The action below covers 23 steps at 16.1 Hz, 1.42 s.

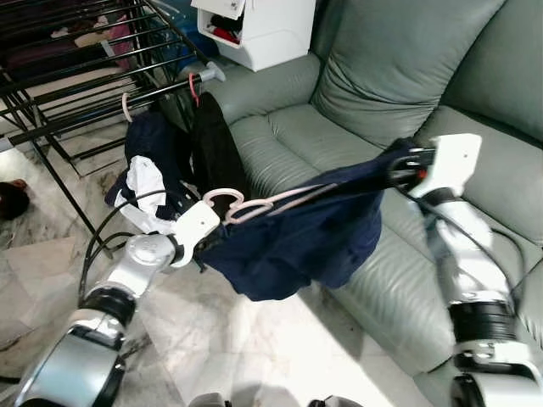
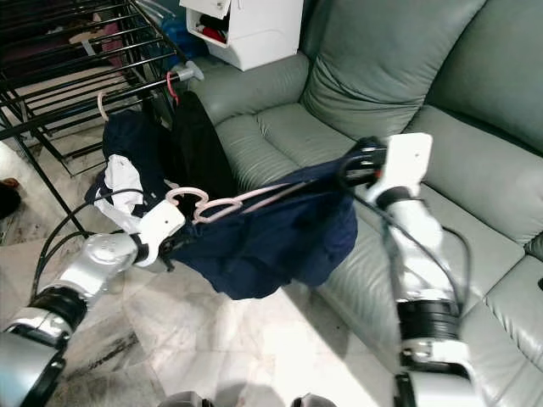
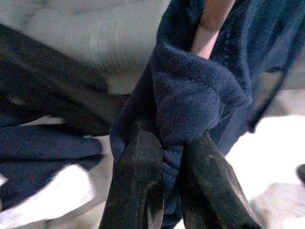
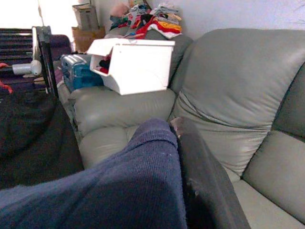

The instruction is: Hang hanger

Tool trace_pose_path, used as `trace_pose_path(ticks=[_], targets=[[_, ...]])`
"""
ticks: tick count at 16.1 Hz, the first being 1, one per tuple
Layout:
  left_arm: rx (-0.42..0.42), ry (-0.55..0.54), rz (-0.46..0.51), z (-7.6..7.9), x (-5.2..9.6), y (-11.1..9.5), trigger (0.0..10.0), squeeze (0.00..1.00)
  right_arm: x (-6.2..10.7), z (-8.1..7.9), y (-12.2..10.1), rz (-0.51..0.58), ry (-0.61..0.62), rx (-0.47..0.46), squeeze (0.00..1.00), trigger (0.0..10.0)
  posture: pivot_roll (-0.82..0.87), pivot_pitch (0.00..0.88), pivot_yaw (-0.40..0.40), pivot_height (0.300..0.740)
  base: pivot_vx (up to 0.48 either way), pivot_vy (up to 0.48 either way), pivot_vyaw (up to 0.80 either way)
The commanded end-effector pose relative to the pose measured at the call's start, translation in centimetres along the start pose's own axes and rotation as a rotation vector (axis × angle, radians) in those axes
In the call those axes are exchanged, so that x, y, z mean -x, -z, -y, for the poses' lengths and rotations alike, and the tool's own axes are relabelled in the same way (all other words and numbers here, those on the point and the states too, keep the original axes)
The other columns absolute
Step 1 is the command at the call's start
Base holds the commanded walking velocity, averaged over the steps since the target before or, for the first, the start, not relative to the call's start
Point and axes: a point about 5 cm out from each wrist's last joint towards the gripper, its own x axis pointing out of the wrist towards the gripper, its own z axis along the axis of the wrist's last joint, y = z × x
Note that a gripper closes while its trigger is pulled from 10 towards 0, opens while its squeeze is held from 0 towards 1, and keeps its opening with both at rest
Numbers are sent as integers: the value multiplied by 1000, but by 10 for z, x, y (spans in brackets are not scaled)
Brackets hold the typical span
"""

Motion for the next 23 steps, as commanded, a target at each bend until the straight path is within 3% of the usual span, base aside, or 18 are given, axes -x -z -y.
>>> trace_pose_path(ticks=[1,2,4,5,7,9,11,14,15,17,18,19,20,23], targets=[[157,-176,-147,-9,8,32,0,0,-11,4,-32,129,82,-10,0,0,-13,0,37,740,0,0,0],[284,-227,-96,-7,0,21,0,0,-15,-10,-33,126,49,-34,0,0,-13,0,37,740,0,0,0],[417,-277,-38,-6,-8,5,0,0,-20,-32,-34,124,-19,-51,0,0,-13,0,37,740,0,0,0],[449,-282,-5,-4,-12,-5,0,0,-23,-48,-30,98,-97,-34,0,0,-13,0,37,740,0,0,0],[475,-264,29,0,-16,-15,0,0,-20,-64,-19,35,-182,-36,0,0,-13,0,36,740,0,0,0],[537,-268,73,-1,-19,-27,0,0,-10,-87,5,-90,-343,-2,0,0,-13,0,37,740,0,0,0],[582,-255,119,-2,-21,-43,0,0,20,-119,33,-232,-647,48,0,0,-8,0,34,740,0,0,0],[598,-259,142,-3,-22,-52,0,0,49,-137,43,-310,-867,36,0,0,-8,0,34,740,0,0,0],[600,-263,139,-4,-22,-52,0,0,58,-136,47,-350,-928,55,0,0,-12,0,36,740,0,0,0],[608,-267,133,-6,-21,-51,0,0,61,-126,53,-372,-922,132,0,0,-12,0,36,740,0,0,0],[594,-274,134,-9,-19,-50,0,0,59,-113,57,-362,-840,232,0,5569,-15,0,36,740,0,0,0],[593,-276,134,-10,-18,-49,0,0,57,-108,56,-332,-798,246,0,10000,-16,0,34,740,0,0,0],[572,-289,131,-13,-15,-46,0,0,54,-97,47,-218,-703,312,1000,10000,-16,0,31,740,0,0,0],[505,-304,124,-21,-9,-40,0,0,70,-96,29,-116,-810,317,1000,10000,-26,0,44,740,0,0,0]])
